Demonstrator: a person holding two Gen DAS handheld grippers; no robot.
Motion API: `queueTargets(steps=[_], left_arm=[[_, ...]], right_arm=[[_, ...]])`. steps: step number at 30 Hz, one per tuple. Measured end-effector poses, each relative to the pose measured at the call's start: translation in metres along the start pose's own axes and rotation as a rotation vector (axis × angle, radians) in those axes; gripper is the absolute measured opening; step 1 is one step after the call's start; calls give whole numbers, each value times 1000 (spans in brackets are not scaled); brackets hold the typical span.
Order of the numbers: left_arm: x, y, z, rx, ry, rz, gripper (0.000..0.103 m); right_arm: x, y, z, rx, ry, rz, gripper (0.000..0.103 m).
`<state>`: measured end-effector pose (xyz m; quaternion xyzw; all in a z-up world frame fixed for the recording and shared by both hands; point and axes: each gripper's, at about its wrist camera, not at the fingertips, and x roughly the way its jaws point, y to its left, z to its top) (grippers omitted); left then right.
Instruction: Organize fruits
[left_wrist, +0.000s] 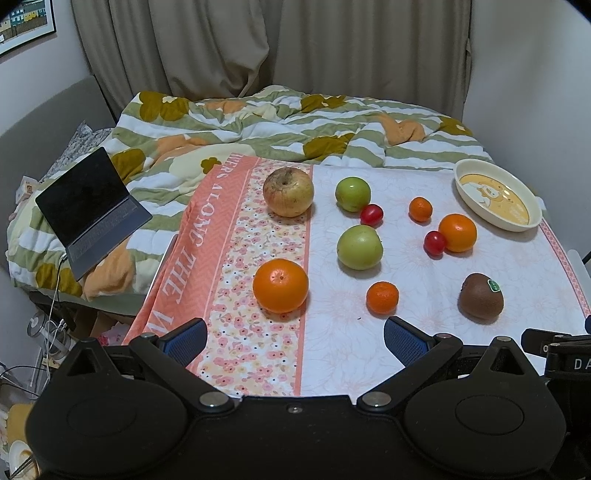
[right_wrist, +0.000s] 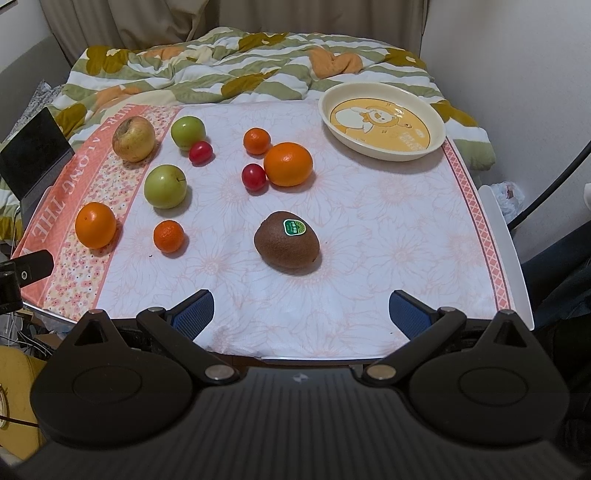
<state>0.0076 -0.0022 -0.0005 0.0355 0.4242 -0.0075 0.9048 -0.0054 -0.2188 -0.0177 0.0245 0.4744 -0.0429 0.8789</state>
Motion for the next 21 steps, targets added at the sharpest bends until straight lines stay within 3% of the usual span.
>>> queueTargets(steps=[14, 18, 21], left_arm=[[-4, -4, 1, -3, -4, 1, 103], [-10, -1, 3, -60, -5, -53, 103], [-15, -1, 5, -78, -20, -46, 103]], right_arm=[[-9, -9, 3, -11, -16, 6, 103], [-11, -13, 3, -25, -20, 6, 103], [-12, -15, 5, -35, -18, 27, 103]])
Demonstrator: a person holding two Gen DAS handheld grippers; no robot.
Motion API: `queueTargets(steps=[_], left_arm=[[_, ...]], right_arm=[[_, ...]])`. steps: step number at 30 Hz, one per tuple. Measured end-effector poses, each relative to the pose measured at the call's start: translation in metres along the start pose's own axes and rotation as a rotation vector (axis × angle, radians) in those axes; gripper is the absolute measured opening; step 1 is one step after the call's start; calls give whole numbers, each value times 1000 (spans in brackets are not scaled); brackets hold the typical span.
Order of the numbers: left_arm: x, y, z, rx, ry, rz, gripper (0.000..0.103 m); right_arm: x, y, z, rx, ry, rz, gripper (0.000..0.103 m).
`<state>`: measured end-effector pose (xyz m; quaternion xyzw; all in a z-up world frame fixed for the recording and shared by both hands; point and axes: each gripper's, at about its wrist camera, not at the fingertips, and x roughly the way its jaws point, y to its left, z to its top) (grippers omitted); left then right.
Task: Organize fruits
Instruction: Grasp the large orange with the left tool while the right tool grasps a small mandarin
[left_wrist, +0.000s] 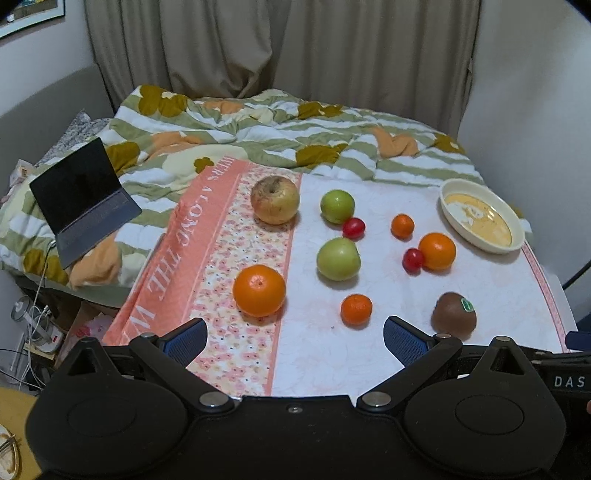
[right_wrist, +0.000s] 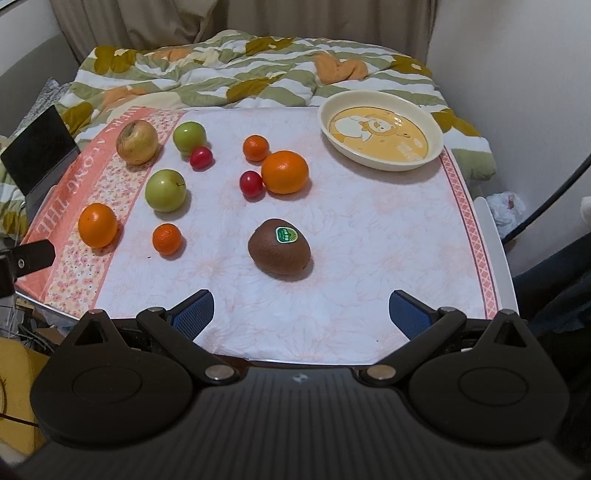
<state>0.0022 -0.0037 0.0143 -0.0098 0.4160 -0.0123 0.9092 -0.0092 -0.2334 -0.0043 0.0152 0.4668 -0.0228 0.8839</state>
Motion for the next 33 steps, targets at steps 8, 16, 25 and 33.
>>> queueTargets(steps=[8, 16, 25, 33], left_arm=[[3, 18, -3, -23, -98, 29, 101], [34, 41, 4, 99, -126, 74, 102], [82, 56, 4, 297, -84, -35, 102], [120, 55, -3, 468, -55, -130, 101]], right_arm=[[9, 5, 4, -62, -15, 61, 103], [28, 24, 10, -53, -30, 91, 103], [69, 64, 9, -69, -66, 81, 103], [103, 82, 6, -129, -96, 141, 103]])
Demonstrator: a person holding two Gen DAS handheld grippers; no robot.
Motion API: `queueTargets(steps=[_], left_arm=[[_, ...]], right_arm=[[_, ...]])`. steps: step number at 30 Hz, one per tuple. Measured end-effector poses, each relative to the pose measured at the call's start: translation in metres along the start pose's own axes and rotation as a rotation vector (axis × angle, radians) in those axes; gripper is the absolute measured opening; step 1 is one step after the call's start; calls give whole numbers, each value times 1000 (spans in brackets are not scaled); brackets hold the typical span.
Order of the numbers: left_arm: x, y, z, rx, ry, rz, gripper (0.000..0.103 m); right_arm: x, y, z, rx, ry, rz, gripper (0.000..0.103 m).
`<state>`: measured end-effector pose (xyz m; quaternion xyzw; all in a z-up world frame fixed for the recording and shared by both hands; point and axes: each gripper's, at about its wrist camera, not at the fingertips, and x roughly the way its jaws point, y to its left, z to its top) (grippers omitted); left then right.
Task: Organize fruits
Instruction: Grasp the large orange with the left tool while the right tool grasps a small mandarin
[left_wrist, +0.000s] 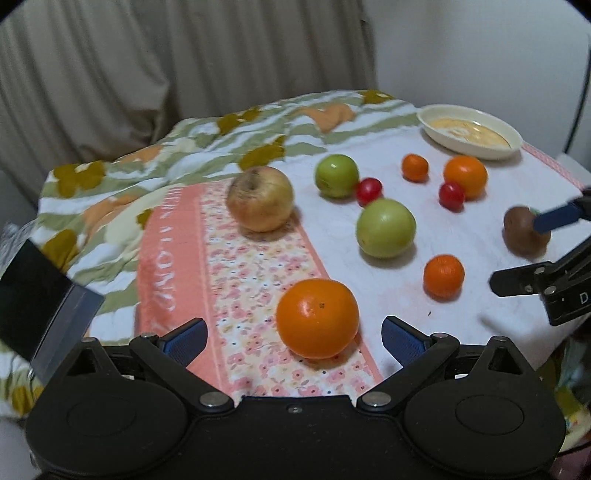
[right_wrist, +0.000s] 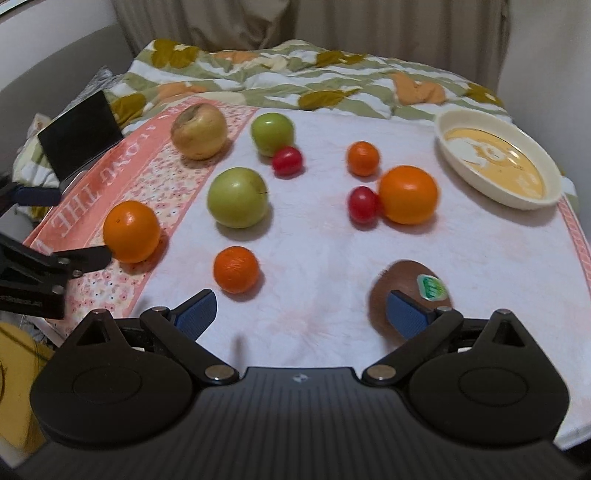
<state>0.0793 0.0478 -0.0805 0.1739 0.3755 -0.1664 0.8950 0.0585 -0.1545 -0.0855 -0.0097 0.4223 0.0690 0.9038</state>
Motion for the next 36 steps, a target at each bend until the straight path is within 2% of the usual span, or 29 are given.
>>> queueTargets(steps=[9, 11, 13, 15, 18, 23, 25, 27, 36], left_arm=[[32, 1, 1, 42, 27, -62, 92], [37, 0, 2, 53, 36, -71, 85], [41, 0, 2, 52, 47, -81, 71], [42, 1, 2, 43, 51, -113, 65], [42, 1, 2, 47, 49, -114, 65], [41, 3, 0, 39, 50, -122, 64], [41, 4, 0, 30, 52, -123, 64], [40, 5, 0, 23, 54, -119, 64], [27, 8, -3, -19, 34, -103, 64]], right_arm=[[32, 22, -1, -60, 17, 39, 101], [36, 27, -2, -72, 17, 49, 97], [40, 31, -1, -85, 24, 55, 93], [42, 34, -1, -96, 17, 52, 88], [45, 36, 2, -99, 17, 59, 80], [49, 38, 6, -109, 14, 63, 73], [50, 39, 7, -117, 10, 69, 66], [49, 41, 8, -126, 6, 81, 51], [39, 41, 10, -107, -12, 85, 51]])
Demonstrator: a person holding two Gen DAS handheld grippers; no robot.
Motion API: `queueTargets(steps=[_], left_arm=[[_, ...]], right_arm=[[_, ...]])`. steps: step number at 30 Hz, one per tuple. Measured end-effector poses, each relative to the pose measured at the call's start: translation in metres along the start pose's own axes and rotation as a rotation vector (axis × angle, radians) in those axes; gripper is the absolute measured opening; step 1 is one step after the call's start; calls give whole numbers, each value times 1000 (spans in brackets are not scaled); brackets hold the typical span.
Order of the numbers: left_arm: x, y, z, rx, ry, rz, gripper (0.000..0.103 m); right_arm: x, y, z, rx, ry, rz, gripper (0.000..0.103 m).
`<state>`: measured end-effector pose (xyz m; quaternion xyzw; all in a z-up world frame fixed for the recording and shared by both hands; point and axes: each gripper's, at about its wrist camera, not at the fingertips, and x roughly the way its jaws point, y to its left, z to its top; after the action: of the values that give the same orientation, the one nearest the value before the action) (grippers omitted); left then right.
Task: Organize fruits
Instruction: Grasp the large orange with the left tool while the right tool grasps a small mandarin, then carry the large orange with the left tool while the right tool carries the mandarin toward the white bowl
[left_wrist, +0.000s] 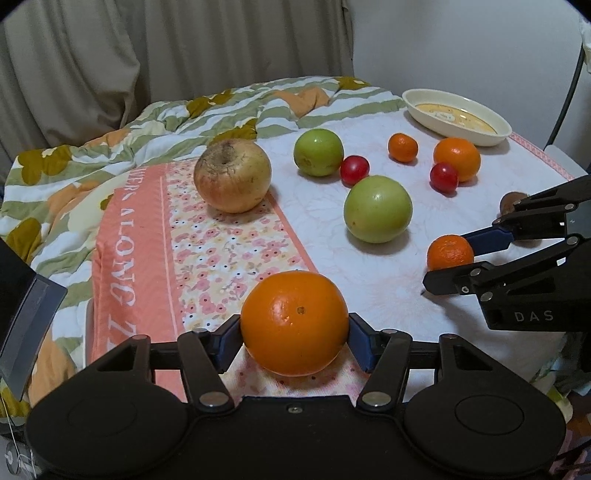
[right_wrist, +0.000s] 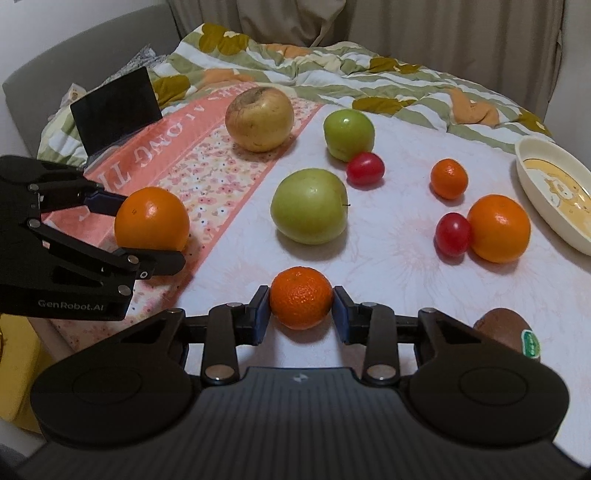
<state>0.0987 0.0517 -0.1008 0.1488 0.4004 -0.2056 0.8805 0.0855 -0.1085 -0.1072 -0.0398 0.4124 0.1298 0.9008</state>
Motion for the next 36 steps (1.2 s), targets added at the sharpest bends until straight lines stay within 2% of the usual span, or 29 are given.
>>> queueTargets(steps=[10, 17, 27, 36], left_arm=[[-38, -21, 20, -55, -52, 17, 64], [-61, -64, 51, -76, -97, 57, 64], [-72, -142, 103, -185, -158, 125, 64], [-52, -188, 160, -289, -216, 135, 64]], right_arm=[[-53, -11, 5, 31, -70, -10, 51], [-102, -53, 6, 75, -109, -19, 51], [-155, -156, 11, 56, -141, -11, 51], [-167, -253, 29, 70, -161, -79, 51]])
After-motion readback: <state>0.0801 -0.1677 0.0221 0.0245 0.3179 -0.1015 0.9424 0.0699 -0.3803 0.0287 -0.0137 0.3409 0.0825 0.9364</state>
